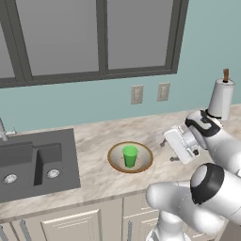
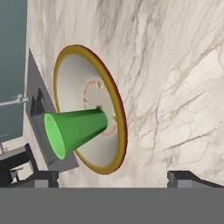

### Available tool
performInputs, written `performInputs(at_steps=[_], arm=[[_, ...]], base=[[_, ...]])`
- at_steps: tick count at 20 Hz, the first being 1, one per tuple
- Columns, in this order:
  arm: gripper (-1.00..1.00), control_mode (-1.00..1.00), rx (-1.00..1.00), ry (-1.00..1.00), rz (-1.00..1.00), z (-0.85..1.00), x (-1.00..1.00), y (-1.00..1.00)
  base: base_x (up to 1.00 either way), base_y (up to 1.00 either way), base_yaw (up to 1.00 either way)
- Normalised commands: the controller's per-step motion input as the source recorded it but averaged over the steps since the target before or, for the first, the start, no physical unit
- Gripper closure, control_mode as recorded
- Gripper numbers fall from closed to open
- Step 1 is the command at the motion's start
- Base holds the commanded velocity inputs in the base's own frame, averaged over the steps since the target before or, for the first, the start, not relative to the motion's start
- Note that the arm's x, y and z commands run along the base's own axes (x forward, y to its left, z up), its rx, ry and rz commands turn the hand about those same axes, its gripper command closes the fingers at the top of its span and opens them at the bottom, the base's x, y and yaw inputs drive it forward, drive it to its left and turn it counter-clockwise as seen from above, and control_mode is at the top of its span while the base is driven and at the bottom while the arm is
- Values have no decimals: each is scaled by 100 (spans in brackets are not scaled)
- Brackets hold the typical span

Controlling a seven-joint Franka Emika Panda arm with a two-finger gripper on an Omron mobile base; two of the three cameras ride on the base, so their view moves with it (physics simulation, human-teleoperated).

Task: Place the cup inside the bowl on the dining table and move the bowl to any counter.

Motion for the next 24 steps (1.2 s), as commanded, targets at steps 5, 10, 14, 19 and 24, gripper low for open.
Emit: performInputs(at_steps=[5, 10, 14, 19, 24], arm=[[-100, -100, -2, 0, 9, 36, -20, 0], [-100, -100, -8, 0, 8, 29, -37, -2], [-100, -100, -12, 0, 6, 15, -54, -9], [-100, -100, -12, 0, 8, 11, -49, -1], [-100, -100, -8, -6, 13, 10, -45, 15]], base=[[0, 0, 0], [0, 0, 0], [0, 0, 0], [0, 0, 0], [0, 0, 0]])
